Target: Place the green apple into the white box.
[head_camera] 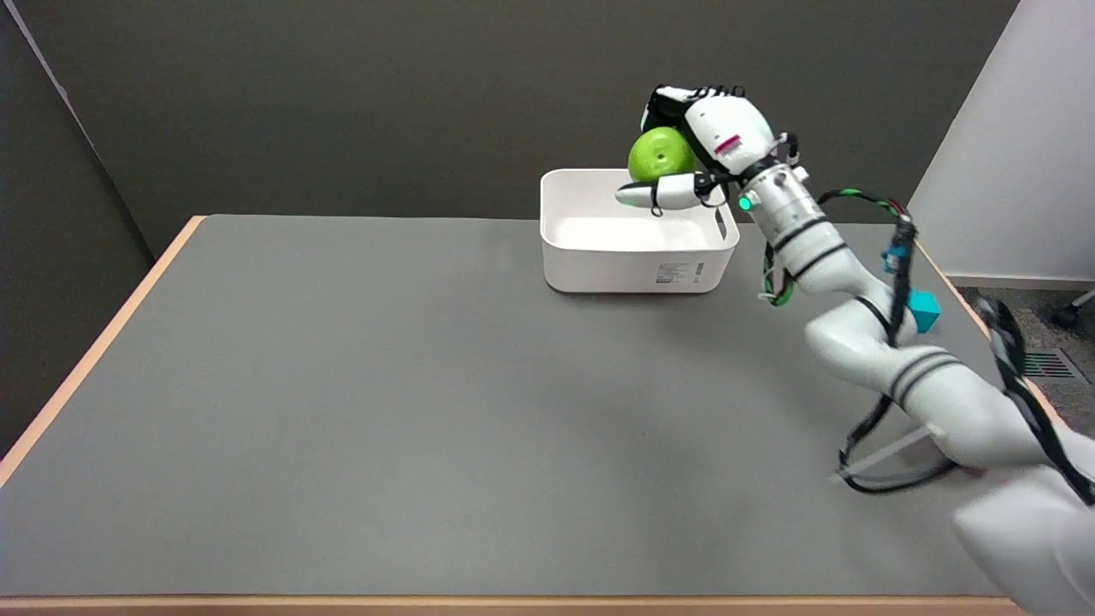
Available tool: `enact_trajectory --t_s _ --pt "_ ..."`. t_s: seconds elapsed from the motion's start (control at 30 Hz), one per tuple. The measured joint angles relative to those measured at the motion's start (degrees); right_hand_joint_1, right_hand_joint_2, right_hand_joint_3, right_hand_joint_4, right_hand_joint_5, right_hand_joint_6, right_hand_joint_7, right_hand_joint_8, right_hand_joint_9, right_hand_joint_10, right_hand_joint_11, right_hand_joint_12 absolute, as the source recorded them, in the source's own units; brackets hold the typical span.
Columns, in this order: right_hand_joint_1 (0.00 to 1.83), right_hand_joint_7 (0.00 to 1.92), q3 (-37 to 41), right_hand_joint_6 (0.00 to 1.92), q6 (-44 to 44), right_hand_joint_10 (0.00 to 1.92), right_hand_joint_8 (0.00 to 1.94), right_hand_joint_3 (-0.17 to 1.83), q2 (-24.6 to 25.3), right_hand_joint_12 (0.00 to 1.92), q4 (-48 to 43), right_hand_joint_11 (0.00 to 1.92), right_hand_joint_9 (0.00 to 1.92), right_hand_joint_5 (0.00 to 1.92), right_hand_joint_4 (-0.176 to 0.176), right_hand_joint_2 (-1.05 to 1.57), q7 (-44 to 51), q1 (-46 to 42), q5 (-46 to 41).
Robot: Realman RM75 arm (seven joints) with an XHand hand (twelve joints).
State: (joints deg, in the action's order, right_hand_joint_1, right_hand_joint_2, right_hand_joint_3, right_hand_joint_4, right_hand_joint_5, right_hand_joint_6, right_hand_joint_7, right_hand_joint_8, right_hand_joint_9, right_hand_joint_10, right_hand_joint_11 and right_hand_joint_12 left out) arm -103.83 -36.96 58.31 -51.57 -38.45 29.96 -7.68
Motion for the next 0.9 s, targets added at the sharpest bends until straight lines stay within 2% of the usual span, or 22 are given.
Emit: enact_trajectory --t_s 0.27,0.47,0.53,0.57,0.6,0.63,0.7,0.77,0.83,0.9 --pt "1.1 0.53 -5.07 1.73 4.58 1.92 1.77 0.24 4.06 1.92 16.16 0.24 0.73 0.48 -0.176 1.28 1.2 11.64 -2.32" --pt "1.09 0.52 -7.12 1.75 6.78 1.92 1.78 0.23 5.78 1.92 22.42 0.22 0.71 0.46 -0.176 1.3 2.09 15.78 -5.07" --pt "1.08 0.5 -7.72 1.76 7.47 1.92 1.8 0.16 6.23 1.92 23.95 0.18 0.65 0.44 -0.176 1.34 2.35 16.7 -6.04" --pt "1.05 0.47 -7.96 1.67 7.74 1.9 1.77 0.19 6.41 1.92 24.55 0.14 0.6 0.4 -0.164 1.32 2.45 17.01 -6.5" --pt "0.94 0.36 -8.21 0.94 7.96 1.76 1.46 0.64 6.57 1.92 25.04 0.05 0.41 0.29 -0.079 0.98 2.53 17.24 -6.94" --pt "0.86 0.3 -8.37 0.48 8.13 1.65 1.23 0.93 6.69 1.91 25.31 0.0 0.3 0.22 -0.023 0.76 2.58 17.38 -7.35" --pt "0.75 0.35 -8.72 0.39 8.42 1.33 0.79 0.95 6.83 1.74 25.62 0.09 0.34 0.17 0.008 0.74 2.6 17.51 -8.58" --pt "0.5 0.14 -9.01 0.36 8.53 0.7 0.39 0.99 6.86 1.12 25.54 0.01 0.06 0.08 0.03 0.67 2.5 17.44 -10.25" --pt "0.46 0.08 -9.28 0.34 8.53 0.51 0.31 0.98 6.78 1.01 24.78 0.0 0.02 0.07 0.035 0.63 2.16 16.85 -12.22" --pt "0.41 0.01 -9.45 0.31 8.42 0.24 0.2 0.91 6.52 0.82 23.48 0.0 0.0 0.05 0.042 0.63 1.71 15.8 -14.22"
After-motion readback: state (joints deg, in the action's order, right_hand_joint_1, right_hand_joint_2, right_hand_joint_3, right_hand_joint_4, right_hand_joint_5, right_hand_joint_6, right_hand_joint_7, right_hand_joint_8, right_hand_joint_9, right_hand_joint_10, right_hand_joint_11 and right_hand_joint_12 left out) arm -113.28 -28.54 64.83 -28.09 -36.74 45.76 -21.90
